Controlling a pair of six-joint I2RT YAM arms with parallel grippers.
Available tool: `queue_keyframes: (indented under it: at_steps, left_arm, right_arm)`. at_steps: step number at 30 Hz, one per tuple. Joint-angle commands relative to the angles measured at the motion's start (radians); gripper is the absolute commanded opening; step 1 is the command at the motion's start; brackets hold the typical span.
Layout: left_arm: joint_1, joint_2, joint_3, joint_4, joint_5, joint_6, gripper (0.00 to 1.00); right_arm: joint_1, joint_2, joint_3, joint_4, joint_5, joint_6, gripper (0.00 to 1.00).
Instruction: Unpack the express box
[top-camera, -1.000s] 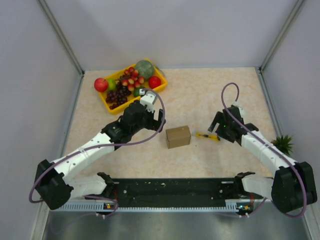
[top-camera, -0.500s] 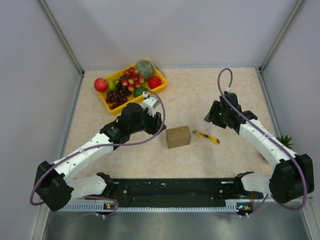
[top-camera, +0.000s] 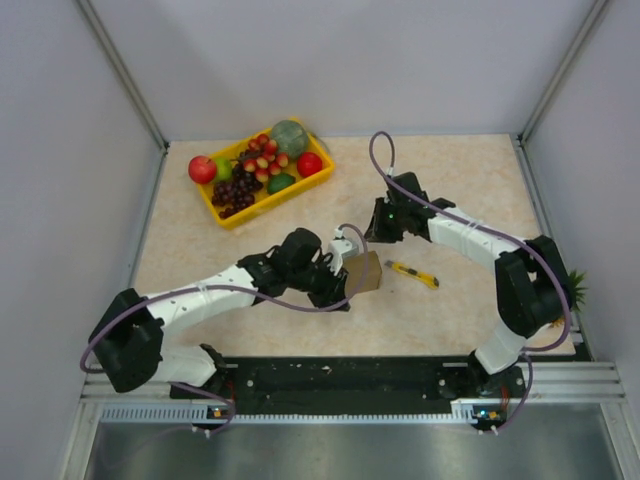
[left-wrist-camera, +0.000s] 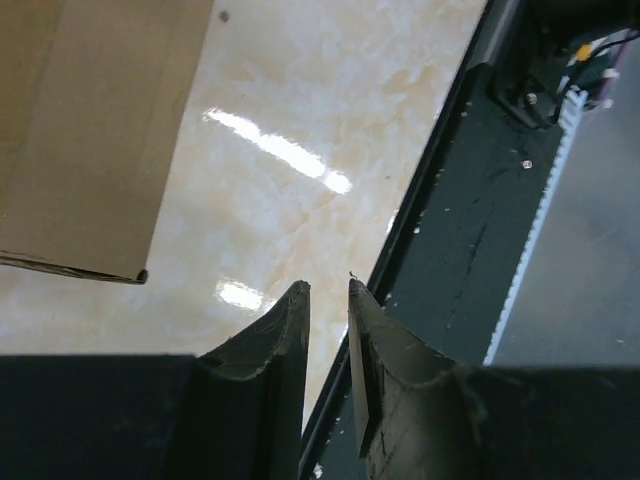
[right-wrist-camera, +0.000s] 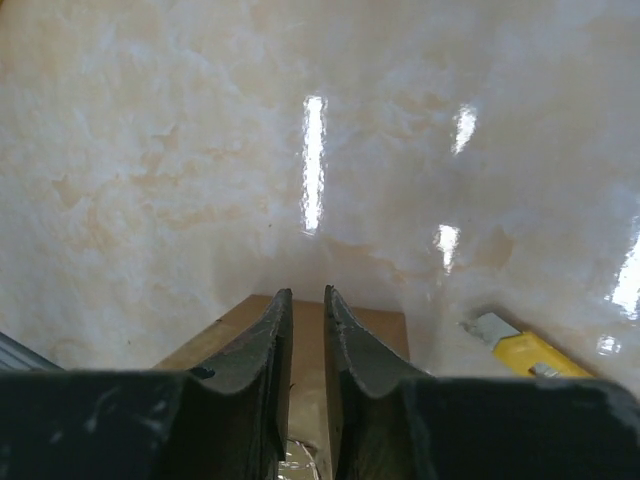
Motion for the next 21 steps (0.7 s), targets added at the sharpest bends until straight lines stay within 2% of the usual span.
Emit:
queue_keyframes:
  at_steps: [1, 4, 7, 10, 13, 14, 21]
  left_arm:
    - [-0.005, 0.061, 0.026, 0.000, -0.111, -0.061, 0.26]
    - [0.005, 0.113, 0.050, -0.011, -0.255, -0.121, 0.24]
    - [0.059, 0.130, 0.070, -0.006, -0.306, -0.168, 0.24]
    - [0.130, 0.138, 0.074, 0.023, -0.266, -0.220, 0.24]
    - [0.187, 0.158, 0.072, 0.075, -0.168, -0.282, 0.24]
    - [0.196, 0.173, 0.074, 0.087, -0.118, -0.292, 0.24]
    - [0.222, 0.262, 0.126, 0.126, -0.038, -0.355, 0.24]
  right_arm:
    - [0.031, 0.012, 0.029, 0.022, -0.073, -0.030, 0.16]
    - [0.033, -0.012, -0.008, 0.020, -0.119, -0.038, 0.15]
    - [0.034, -0.058, -0.054, 0.019, -0.174, -0.041, 0.15]
    - [0.033, -0.123, -0.103, 0.014, -0.205, -0.030, 0.15]
    - [0.034, -0.170, -0.149, 0.008, -0.214, -0.010, 0.16]
    - [0.039, -0.201, -0.160, 0.006, -0.217, -0.004, 0.16]
    - [0.083, -0.258, -0.205, 0.029, -0.208, 0.050, 0.16]
